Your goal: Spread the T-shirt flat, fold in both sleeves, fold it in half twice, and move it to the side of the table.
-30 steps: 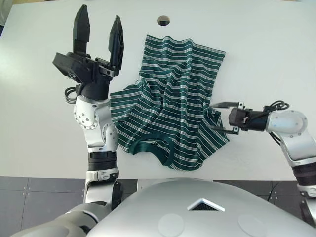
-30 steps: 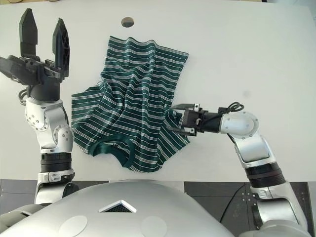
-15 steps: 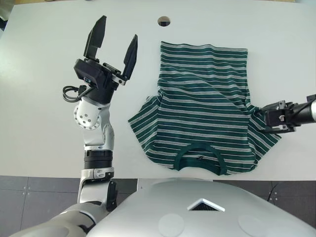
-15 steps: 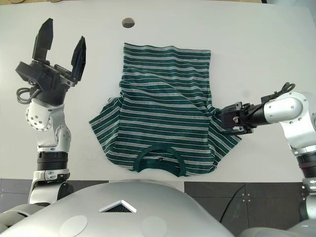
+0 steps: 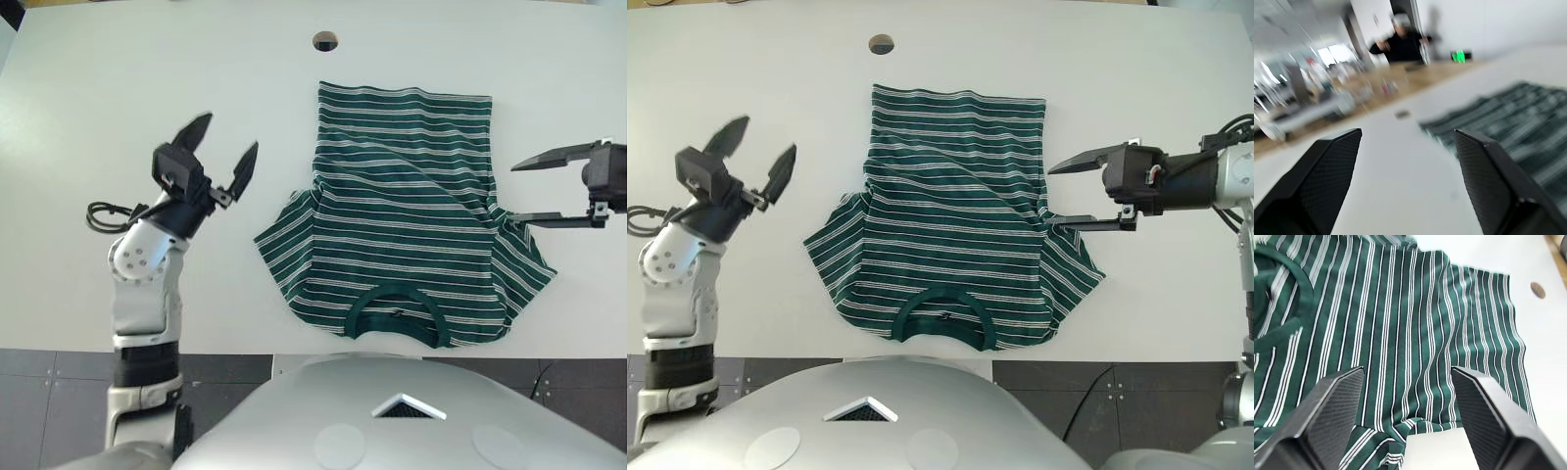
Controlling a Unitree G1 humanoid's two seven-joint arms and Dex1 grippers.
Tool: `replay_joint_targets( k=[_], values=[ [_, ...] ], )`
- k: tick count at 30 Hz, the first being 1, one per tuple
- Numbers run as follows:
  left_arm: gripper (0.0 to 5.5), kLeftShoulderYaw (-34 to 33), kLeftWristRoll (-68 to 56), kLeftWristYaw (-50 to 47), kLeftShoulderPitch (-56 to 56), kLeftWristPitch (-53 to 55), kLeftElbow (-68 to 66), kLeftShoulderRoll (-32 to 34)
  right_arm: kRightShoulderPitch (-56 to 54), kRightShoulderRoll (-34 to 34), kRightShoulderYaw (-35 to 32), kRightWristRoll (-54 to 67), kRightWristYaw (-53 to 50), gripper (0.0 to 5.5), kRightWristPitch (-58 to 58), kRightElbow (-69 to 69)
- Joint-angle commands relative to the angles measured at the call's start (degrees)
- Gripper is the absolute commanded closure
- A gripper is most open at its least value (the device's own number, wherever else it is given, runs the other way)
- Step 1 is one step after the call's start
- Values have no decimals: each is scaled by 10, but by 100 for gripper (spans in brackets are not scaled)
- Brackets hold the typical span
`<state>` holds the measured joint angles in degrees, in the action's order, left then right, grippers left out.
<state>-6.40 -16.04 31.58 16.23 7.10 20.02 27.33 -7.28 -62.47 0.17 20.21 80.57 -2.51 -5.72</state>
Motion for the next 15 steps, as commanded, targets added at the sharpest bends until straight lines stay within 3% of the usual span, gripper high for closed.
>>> replay_joint_targets(
  k=[1, 5, 8, 15],
  values=[
    [202, -7, -60, -20, 25, 202, 95, 39, 24, 16, -9, 14, -1, 222, -2, -13],
    [202, -50, -161, -72, -20, 437, 150, 49, 53, 23, -17, 12, -5, 222, 16, -16],
    [202, -80, -217, -91, -41, 545, 165, 51, 65, 30, -19, 11, -14, 222, 19, -25],
    [202, -88, -190, -97, -4, 591, 101, 82, 69, 49, -1, -1, -32, 222, 10, -53]
  ],
)
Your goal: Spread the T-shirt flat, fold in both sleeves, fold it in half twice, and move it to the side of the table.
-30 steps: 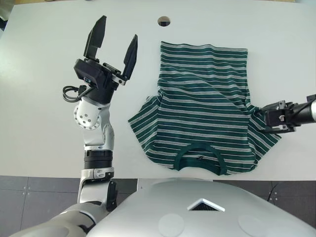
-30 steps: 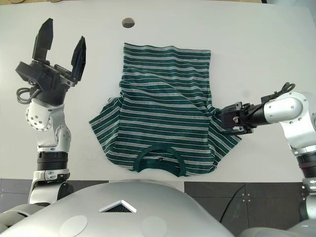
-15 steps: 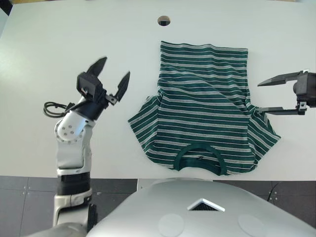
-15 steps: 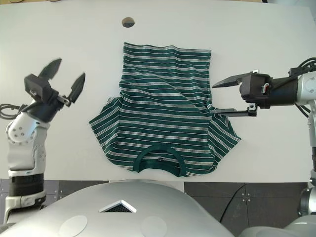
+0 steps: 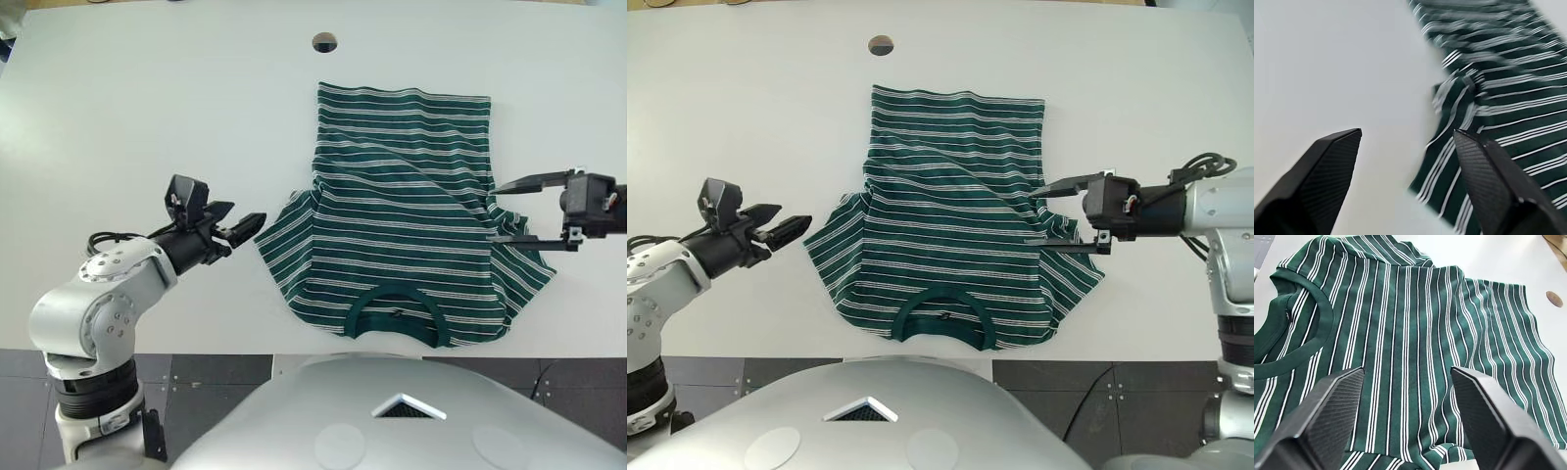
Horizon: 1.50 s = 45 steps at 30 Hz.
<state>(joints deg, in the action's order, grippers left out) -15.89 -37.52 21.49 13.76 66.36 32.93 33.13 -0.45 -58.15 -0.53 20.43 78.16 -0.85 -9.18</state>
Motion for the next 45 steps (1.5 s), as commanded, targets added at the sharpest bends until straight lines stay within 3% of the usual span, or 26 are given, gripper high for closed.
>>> replay_joint_targets(
  k=[1, 8, 21, 41, 45],
  values=[
    [202, 15, 33, 8, 29, -8, -40, 29, 1, 7, 7, -3, -11, 222, -11, -24],
    [202, 68, 54, 55, 80, -63, -87, 26, -3, 14, 16, -4, -26, 222, -34, -54],
    [202, 104, 54, 94, 108, -129, -126, 2, -25, 26, 38, -14, -46, 222, -51, -61],
    [538, 113, 16, 74, 104, -97, -81, 10, -36, 33, 42, -18, -52, 220, -54, -62],
    [538, 108, 15, 66, 99, -96, -78, 8, -40, 37, 45, -19, -55, 220, -55, -63]
  ],
)
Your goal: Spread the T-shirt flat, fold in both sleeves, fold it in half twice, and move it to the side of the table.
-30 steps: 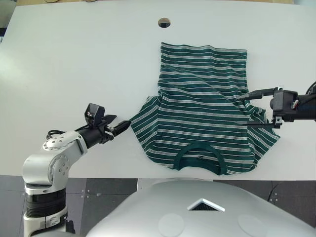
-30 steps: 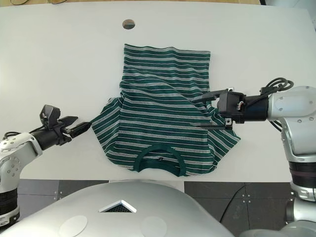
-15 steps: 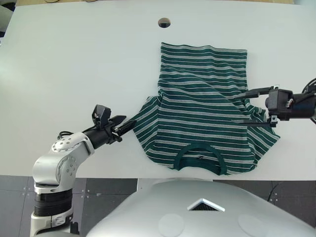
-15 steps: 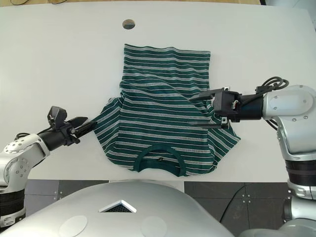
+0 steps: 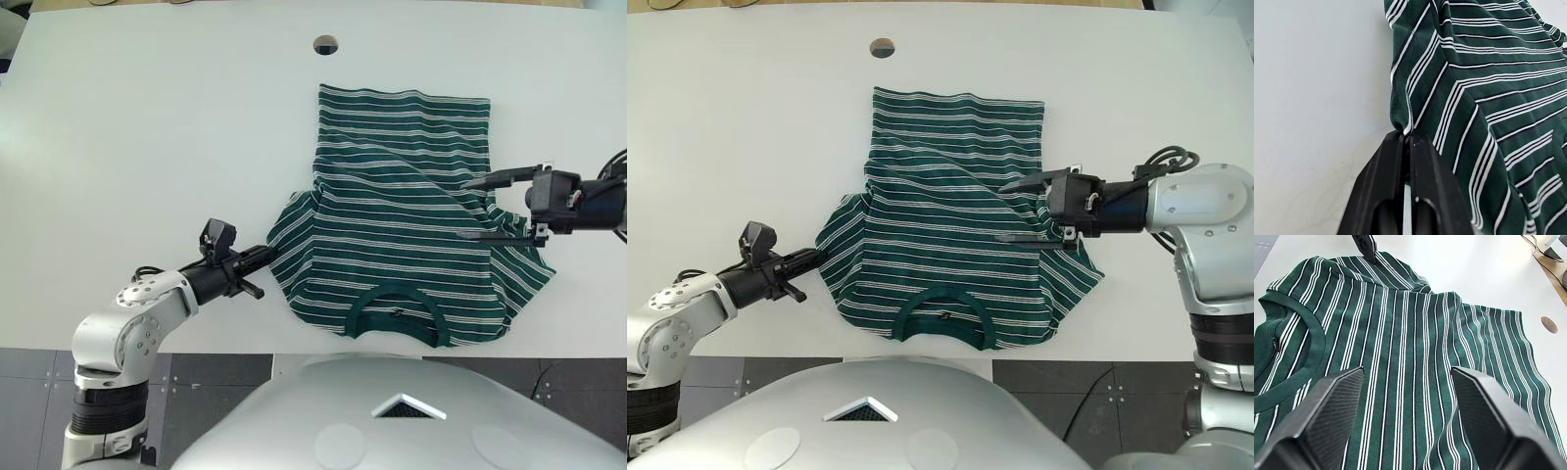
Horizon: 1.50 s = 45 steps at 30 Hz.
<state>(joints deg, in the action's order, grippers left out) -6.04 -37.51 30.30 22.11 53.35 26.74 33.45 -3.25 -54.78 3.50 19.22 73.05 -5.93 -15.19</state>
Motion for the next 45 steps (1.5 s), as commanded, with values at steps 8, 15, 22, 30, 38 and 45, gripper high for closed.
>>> replay_joint_targets(
  k=[8, 15, 22, 30, 38, 45],
  values=[
    [538, 1, 9, -3, 16, 24, 17, 26, -60, 89, -5, 9, -84, 220, -20, 46],
    [538, -71, -44, 46, 13, 43, 62, 76, -69, 117, -1, 3, -85, 220, -7, 73],
    [538, -98, -75, 56, 9, 57, 99, 92, -76, 121, 0, 2, -77, 220, -4, 81],
    [538, -51, -126, 15, -49, 88, 147, 57, -80, 121, -4, 4, -77, 220, -6, 80],
    [538, 39, -143, -42, -115, 101, 153, -3, -95, 121, -7, 0, -86, 220, -9, 86],
    [538, 123, -120, -67, -145, 101, 133, -32, -99, 125, -24, 11, -122, 220, -50, 80]
  ],
)
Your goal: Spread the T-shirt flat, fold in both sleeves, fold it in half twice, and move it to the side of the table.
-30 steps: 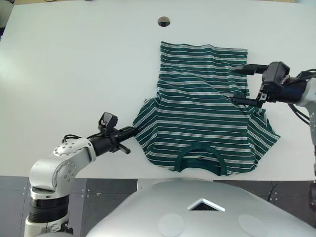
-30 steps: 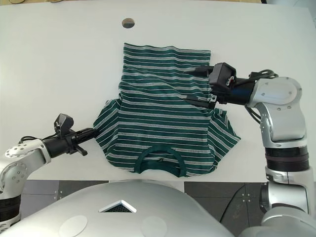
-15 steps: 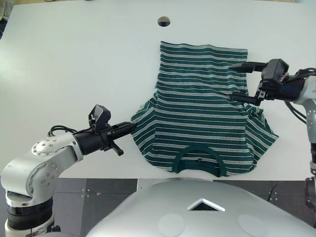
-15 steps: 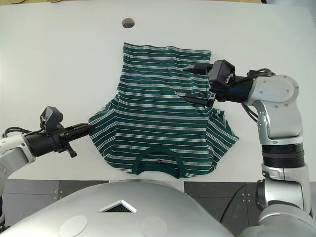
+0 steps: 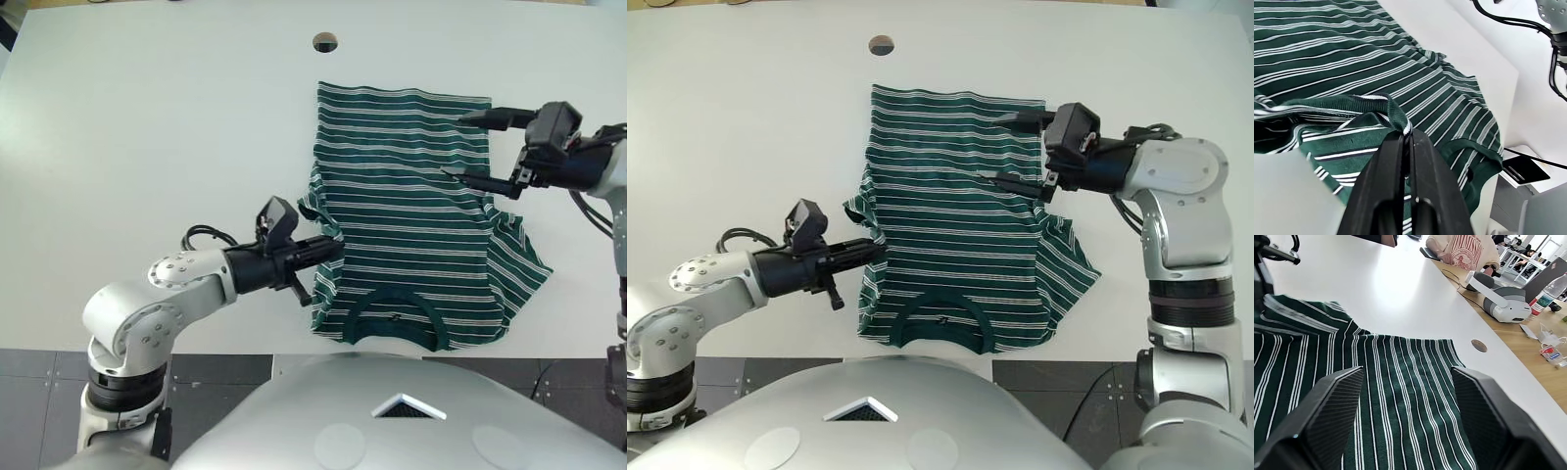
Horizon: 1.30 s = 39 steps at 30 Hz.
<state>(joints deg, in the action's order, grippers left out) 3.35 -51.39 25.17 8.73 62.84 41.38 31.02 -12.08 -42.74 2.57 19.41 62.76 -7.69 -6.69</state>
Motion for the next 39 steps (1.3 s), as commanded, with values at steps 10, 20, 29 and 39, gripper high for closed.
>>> replay_joint_targets(
  k=[10, 20, 29, 39],
  values=[
    [461, 62, 45, -19, -8, -10, -55, -25, -5, -5, -29, 10, -24, 220, -55, -2],
    [313, 56, 29, -25, -12, -19, -45, -71, 41, -74, -63, -9, -42, 220, -157, 11],
    [246, 44, 291, -109, -46, -323, -63, -93, 76, -204, -16, -4, 96, 220, -294, 81],
    [246, -16, 392, -157, -29, -553, -95, -166, -18, -214, 97, -151, 170, 220, -170, 316]
  ],
)
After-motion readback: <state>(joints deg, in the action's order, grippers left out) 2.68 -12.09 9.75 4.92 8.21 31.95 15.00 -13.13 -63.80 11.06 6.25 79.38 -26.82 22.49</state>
